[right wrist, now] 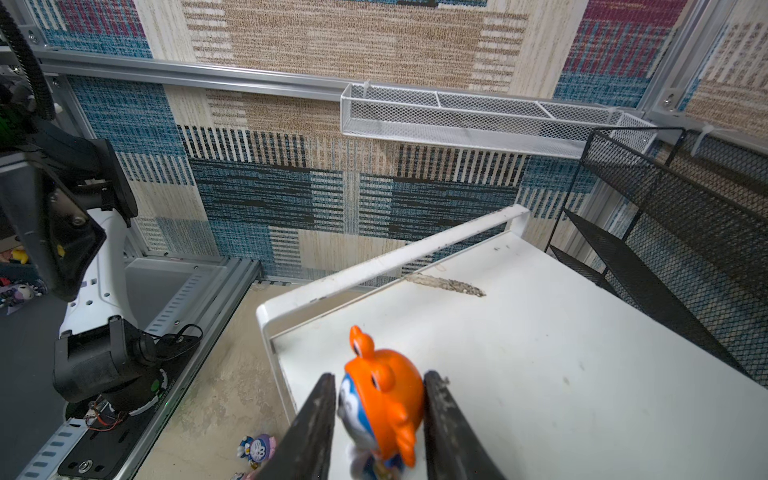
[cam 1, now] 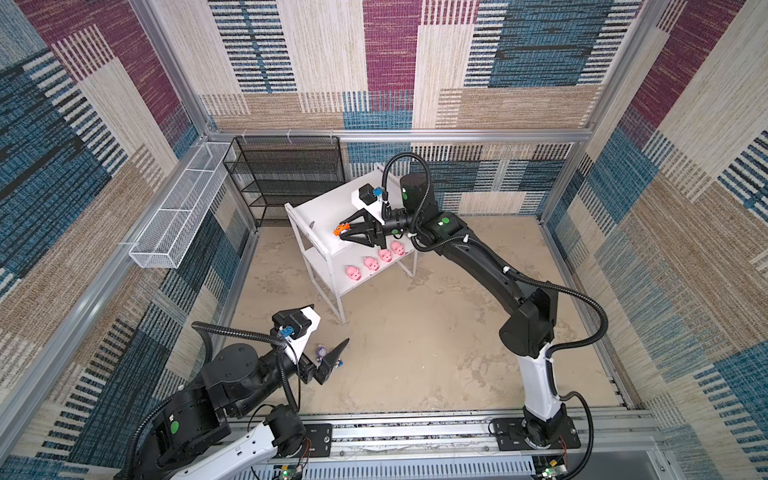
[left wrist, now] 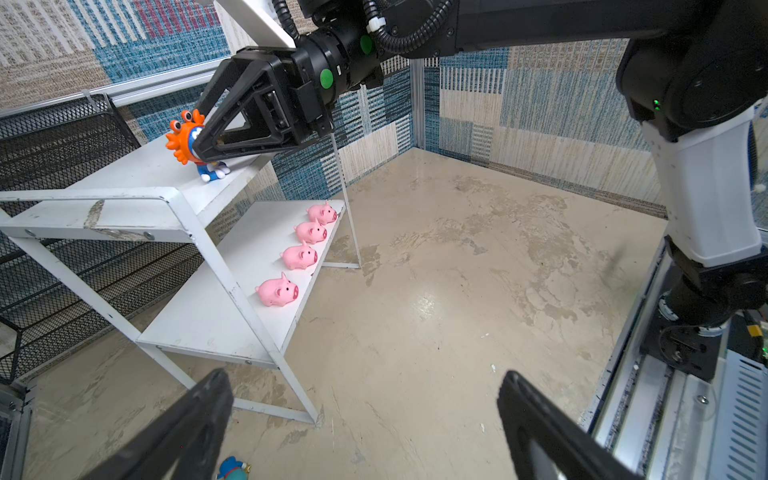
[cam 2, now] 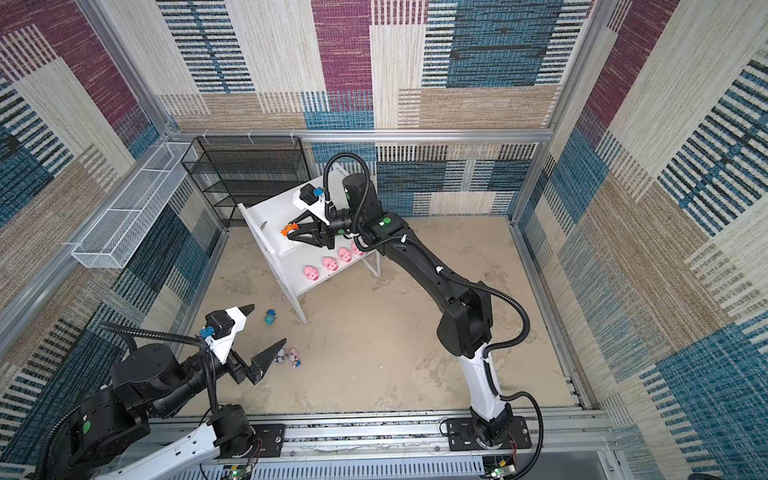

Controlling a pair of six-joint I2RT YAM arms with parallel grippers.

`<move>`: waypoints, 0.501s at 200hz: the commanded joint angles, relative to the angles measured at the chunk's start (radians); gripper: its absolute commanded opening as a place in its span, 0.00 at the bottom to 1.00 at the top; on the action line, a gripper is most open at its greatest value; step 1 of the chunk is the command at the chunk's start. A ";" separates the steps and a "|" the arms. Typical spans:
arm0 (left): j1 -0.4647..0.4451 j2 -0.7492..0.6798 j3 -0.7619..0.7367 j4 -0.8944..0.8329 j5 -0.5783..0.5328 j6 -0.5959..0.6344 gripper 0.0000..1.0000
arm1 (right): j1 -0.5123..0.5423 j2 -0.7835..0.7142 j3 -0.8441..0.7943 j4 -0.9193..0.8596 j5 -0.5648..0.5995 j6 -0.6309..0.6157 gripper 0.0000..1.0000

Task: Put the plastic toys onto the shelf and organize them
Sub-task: 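Lower the crab figurine onto the top shelf with the right gripper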

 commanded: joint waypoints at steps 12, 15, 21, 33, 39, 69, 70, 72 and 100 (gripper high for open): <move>0.001 0.000 0.000 0.040 -0.008 0.004 0.99 | 0.001 0.001 0.014 -0.013 -0.014 -0.007 0.41; 0.001 0.001 0.000 0.041 -0.009 0.005 0.99 | 0.001 0.002 0.015 -0.013 -0.014 -0.007 0.41; 0.001 0.000 -0.001 0.041 -0.009 0.004 0.99 | 0.001 0.002 0.017 -0.013 -0.015 -0.007 0.42; 0.000 -0.001 0.001 0.041 -0.010 0.005 0.99 | -0.001 0.002 0.021 -0.015 -0.013 -0.008 0.42; 0.001 -0.001 0.000 0.041 -0.009 0.005 0.99 | -0.001 0.003 0.024 -0.018 -0.011 -0.009 0.42; 0.001 0.003 0.001 0.042 -0.011 0.005 0.99 | -0.004 0.004 0.036 -0.037 -0.006 -0.020 0.45; 0.001 0.003 0.001 0.043 -0.011 0.005 0.99 | -0.004 0.003 0.036 -0.037 -0.005 -0.021 0.45; 0.001 0.002 0.000 0.043 -0.011 0.005 0.99 | -0.004 0.003 0.036 -0.038 -0.005 -0.022 0.45; 0.001 0.017 -0.002 0.036 -0.039 -0.005 0.99 | -0.009 -0.013 0.036 -0.058 0.006 -0.038 0.47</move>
